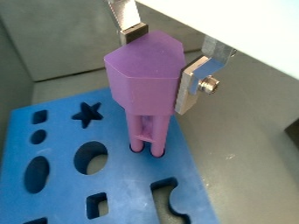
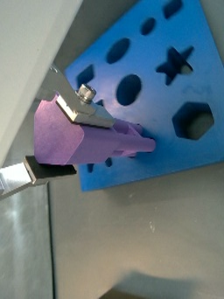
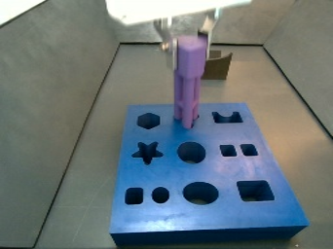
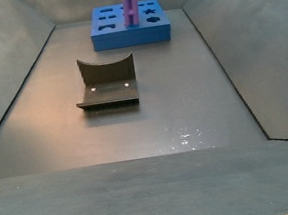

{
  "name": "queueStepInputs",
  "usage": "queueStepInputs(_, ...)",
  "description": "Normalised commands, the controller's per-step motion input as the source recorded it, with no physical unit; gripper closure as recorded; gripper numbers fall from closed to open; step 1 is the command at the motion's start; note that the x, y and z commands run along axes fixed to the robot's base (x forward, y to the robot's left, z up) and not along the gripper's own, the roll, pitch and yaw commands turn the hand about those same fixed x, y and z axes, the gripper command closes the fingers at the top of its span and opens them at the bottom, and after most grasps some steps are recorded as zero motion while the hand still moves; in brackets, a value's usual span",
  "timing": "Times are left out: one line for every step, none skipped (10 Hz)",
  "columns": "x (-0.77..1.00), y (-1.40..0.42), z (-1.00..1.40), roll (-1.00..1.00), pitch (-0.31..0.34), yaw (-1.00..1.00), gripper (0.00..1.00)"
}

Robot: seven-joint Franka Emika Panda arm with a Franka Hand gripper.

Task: Pick up the 3 prong object. Move up. Move to above the board. Insert the 3 prong object.
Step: Insert the 3 prong object.

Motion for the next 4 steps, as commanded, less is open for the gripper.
queueStepInputs(-0.01, -0.12, -0.75, 0.28, -0.04, -0.31, 1.0)
queueStepInputs(-0.04, -0.17, -0.86, 0.21, -0.099, -0.22, 1.0)
queueStepInputs(-0.1, 0.0, 0.0, 0.0, -0.046, 0.11, 1.0)
queueStepInputs(0.0, 0.0, 0.0, 0.0, 0.0, 0.0, 1.0)
